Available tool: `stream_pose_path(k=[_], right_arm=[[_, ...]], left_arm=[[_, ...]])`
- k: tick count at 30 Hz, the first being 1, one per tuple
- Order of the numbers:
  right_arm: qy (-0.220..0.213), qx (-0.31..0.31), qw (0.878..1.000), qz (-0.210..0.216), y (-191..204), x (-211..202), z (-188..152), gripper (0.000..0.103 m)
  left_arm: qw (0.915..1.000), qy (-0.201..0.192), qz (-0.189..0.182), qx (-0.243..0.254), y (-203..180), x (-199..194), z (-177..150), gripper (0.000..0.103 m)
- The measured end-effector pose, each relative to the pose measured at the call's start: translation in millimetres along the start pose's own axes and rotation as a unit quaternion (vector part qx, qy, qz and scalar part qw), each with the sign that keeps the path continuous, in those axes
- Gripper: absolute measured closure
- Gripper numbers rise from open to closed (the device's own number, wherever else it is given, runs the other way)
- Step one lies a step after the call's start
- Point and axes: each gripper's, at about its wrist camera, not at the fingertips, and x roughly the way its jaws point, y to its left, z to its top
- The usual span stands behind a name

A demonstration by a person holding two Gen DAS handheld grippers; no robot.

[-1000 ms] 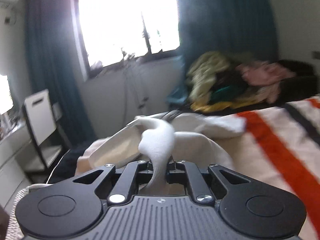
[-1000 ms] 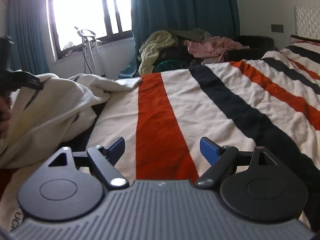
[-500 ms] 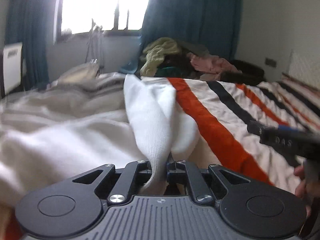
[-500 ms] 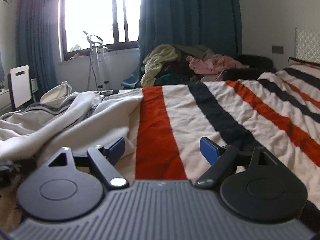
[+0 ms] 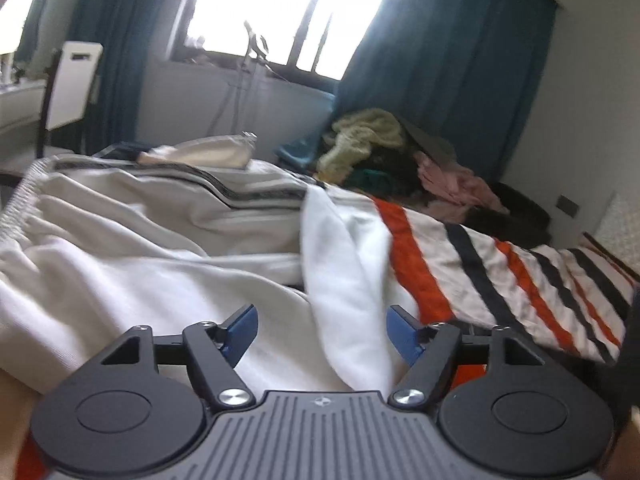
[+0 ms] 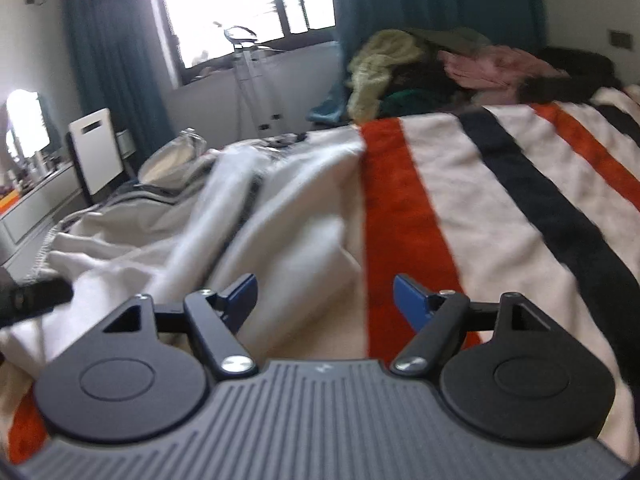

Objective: Fold clothes

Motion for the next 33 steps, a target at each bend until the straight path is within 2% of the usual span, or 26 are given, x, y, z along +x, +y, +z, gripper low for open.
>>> stream_pose_path(k=[4, 6, 9, 11, 14, 18, 19, 21, 22, 23, 24, 29, 33], right_arm=[[0.022, -0.013, 0.999, 0.044, 32, 66, 53, 0.03], [0.041, -0.02, 0.998, 0.038, 49, 110, 78, 0.034], [0.069, -0.03, 0.997, 0.027, 74, 178, 116, 0.041], [0.085, -0.044, 0.995, 0.0, 89, 223, 134, 0.045], [0.081, -0.055, 0.995, -0.016, 99, 277, 156, 0.047], [0.115, -0.079, 0.99, -0.01, 108, 336, 162, 0.048], [0.125, -0.086, 0.988, -0.009, 110, 349, 163, 0.051], [0.155, -0.102, 0.983, -0.014, 115, 368, 156, 0.065], [0.166, -0.106, 0.98, -0.02, 116, 375, 153, 0.072], [0.165, -0.106, 0.98, -0.024, 116, 377, 151, 0.088], [0.157, -0.108, 0.981, -0.029, 116, 376, 150, 0.093], [0.073, -0.117, 0.989, -0.06, 110, 328, 167, 0.096], [-0.008, -0.086, 0.993, -0.086, 83, 261, 193, 0.096]], left_arm=[[0.9981, -0.025, 0.031, 0.048, 10, 9, 4, 0.026], [0.9952, -0.036, 0.058, 0.07, 18, 18, 8, 0.026], [0.9959, -0.044, 0.062, 0.049, 43, 36, 16, 0.024], [0.9966, -0.044, 0.062, 0.031, 59, 50, 20, 0.024], [0.9967, -0.047, 0.065, 0.01, 78, 69, 18, 0.024], [0.9968, -0.033, 0.065, -0.032, 99, 93, 13, 0.024], [0.9967, -0.031, 0.066, -0.037, 102, 97, 12, 0.024], [0.9966, -0.033, 0.066, -0.037, 103, 101, 9, 0.024], [0.9966, -0.035, 0.067, -0.034, 102, 102, 7, 0.024], [0.9965, -0.037, 0.067, -0.032, 102, 103, 6, 0.024], [0.9965, -0.039, 0.068, -0.031, 101, 103, 5, 0.024], [0.9961, -0.046, 0.063, -0.04, 98, 95, 6, 0.024], [0.9958, -0.053, 0.066, -0.034, 89, 83, 6, 0.024]])
